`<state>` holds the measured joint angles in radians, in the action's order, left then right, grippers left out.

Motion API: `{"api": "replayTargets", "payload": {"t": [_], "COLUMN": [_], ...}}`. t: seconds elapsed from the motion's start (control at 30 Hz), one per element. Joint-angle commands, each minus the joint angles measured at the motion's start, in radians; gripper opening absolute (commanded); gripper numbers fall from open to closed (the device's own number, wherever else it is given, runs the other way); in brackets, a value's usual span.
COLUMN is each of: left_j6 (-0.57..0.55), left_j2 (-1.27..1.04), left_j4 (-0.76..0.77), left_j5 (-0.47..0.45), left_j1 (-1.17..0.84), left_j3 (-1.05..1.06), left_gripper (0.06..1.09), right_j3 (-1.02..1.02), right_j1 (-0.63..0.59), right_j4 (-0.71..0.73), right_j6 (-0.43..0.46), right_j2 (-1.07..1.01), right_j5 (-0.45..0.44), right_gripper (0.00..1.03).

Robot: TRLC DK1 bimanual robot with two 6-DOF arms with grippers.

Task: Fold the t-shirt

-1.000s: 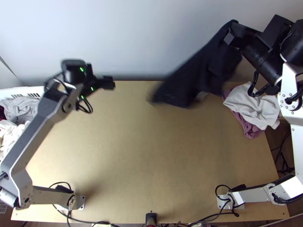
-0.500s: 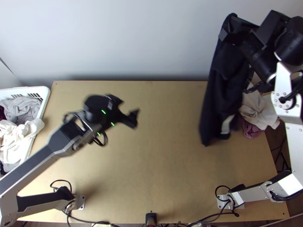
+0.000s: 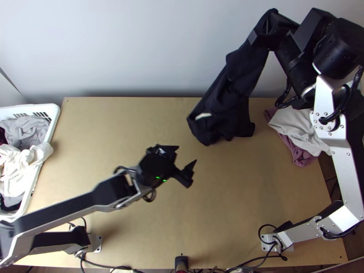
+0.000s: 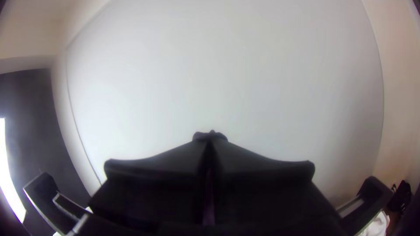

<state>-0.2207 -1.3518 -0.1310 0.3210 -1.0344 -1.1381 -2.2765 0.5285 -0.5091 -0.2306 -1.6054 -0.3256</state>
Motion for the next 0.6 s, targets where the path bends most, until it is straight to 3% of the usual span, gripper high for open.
{"api": "replayTargets", "payload": {"t": [0.0, 0.1, 0.17, 0.37, 0.57], "left_j6": [0.044, 0.098, 0.104, 0.050, -0.063], "left_j2": [-0.207, -0.340, -0.434, -0.616, -0.692], "left_j4": [0.300, 0.458, 0.485, 0.488, 0.375], "left_j5": [0.162, 0.202, 0.233, 0.245, 0.210], "left_j1": [-0.021, -0.010, -0.004, -0.004, -0.041], "left_j3": [0.043, 0.015, -0.048, -0.253, -0.394], "left_gripper": [1.04, 1.04, 1.04, 1.03, 1.03], "right_j3": [-0.002, 0.000, 0.006, 0.032, 0.043], "right_j1": [0.031, 0.038, 0.039, 0.038, 0.036], "right_j4": [-0.011, -0.026, -0.031, -0.049, -0.049], "right_j6": [0.005, 0.005, 0.007, 0.008, 0.017], "right_j2": [0.005, 0.013, 0.021, 0.044, 0.050], "right_j5": [-0.010, -0.010, -0.010, -0.006, -0.006], "right_gripper": [0.03, 0.03, 0.03, 0.03, 0.03]}}
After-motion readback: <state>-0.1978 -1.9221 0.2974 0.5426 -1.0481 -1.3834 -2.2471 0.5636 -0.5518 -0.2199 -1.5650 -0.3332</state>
